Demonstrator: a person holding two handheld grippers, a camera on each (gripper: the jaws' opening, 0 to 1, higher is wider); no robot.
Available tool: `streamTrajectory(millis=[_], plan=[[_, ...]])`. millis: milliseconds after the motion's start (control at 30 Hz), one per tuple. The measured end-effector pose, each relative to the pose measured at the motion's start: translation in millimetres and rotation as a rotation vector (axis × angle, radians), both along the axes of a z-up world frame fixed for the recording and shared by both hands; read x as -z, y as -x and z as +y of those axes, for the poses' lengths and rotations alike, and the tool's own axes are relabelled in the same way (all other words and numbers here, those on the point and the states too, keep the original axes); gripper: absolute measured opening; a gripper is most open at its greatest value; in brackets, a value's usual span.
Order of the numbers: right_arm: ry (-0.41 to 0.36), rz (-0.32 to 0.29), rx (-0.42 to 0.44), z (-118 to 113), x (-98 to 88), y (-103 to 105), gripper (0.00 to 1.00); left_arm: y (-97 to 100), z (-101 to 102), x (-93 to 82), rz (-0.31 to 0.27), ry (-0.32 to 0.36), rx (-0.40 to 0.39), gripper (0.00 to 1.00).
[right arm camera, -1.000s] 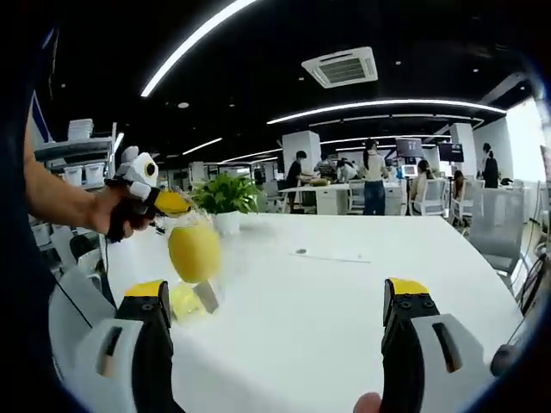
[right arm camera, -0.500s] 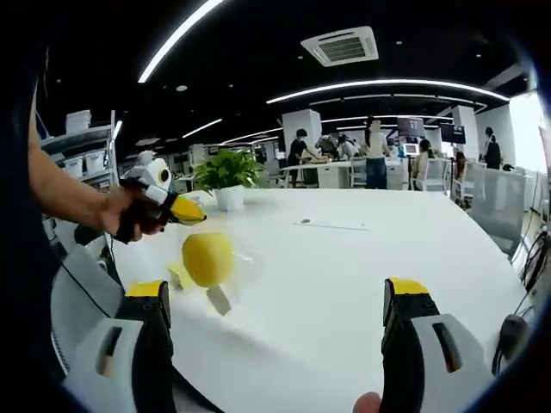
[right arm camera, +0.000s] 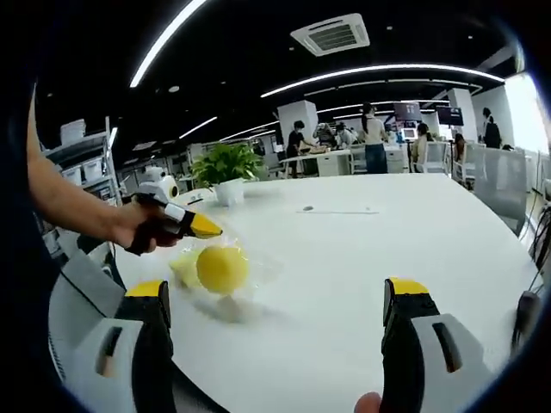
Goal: Compare the silicone blocks by pressing each to a similar depth, holding the contact briefly, and releasing to observe deformation and rebound differences across the visible hardness samples.
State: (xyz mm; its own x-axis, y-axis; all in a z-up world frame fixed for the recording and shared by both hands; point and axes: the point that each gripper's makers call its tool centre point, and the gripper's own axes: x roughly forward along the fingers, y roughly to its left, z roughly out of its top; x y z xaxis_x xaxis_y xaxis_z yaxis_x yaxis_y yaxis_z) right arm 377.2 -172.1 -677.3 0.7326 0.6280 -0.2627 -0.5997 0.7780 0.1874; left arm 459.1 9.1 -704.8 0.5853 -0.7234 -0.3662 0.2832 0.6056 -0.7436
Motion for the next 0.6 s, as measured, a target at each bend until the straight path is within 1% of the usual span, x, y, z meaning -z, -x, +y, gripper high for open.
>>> streamTrajectory(millis=[33, 67, 100, 200, 267, 300, 333, 367, 400, 433, 467, 500, 567, 600], plan=[[-0.002, 0.008, -0.003, 1, 1.7, 0, 0.96, -1.6, 1, 3.1, 0.004, -0.003, -0.001, 0.00], [-0.001, 0.012, -0.005, 1, 3.5, -1, 0.96, -3.5, 3, 7.1, 0.000, -0.024, -0.004, 0.00], [-0.002, 0.018, -0.006, 1, 4.3, -1, 0.96, -7.3, 7, 13.9, -0.018, -0.069, -0.005, 0.00], [-0.014, 0.024, 0.000, 1, 2.9, -6, 0.96, -10.4, 8, 22.4, 0.001, -0.087, -0.002, 0.00], [-0.010, 0.027, -0.006, 1, 3.7, -8, 0.96, -12.7, 11, 31.7, 0.011, -0.122, -0.009, 0.00], [0.023, 0.018, -0.016, 0, 5.6, -9, 0.96, -12.4, 14, 39.9, 0.031, -0.158, -0.017, 0.00], [0.039, 0.011, -0.013, -1, 5.6, -11, 0.96, -11.5, 16, 45.5, 0.051, -0.184, -0.019, 0.00], [0.034, 0.009, -0.011, -1, 4.7, -11, 0.97, -10.8, 13, 48.9, 0.058, -0.193, -0.008, 0.00], [0.032, 0.009, -0.009, -2, 4.5, -13, 0.97, -10.4, 11, 49.8, 0.054, -0.193, 0.001, 0.00], [0.032, 0.017, -0.002, -3, 6.3, -15, 0.97, -9.1, 10, 52.4, 0.056, -0.209, 0.010, 0.00], [0.038, 0.018, 0.000, -3, 8.2, -16, 0.97, -9.6, 11, 55.2, 0.042, -0.242, 0.016, 0.00], [0.043, 0.014, -0.001, -2, 10.3, -17, 0.97, -11.5, 10, 56.4, 0.040, -0.245, 0.010, 0.00], [0.056, 0.033, -0.002, 0, 16.8, -18, 0.97, -14.3, 10, 59.3, 0.046, -0.228, 0.001, 0.00], [0.055, 0.036, -0.001, 1, 18.6, -19, 0.97, -14.2, 10, 61.0, 0.046, -0.237, 0.002, 0.00]])
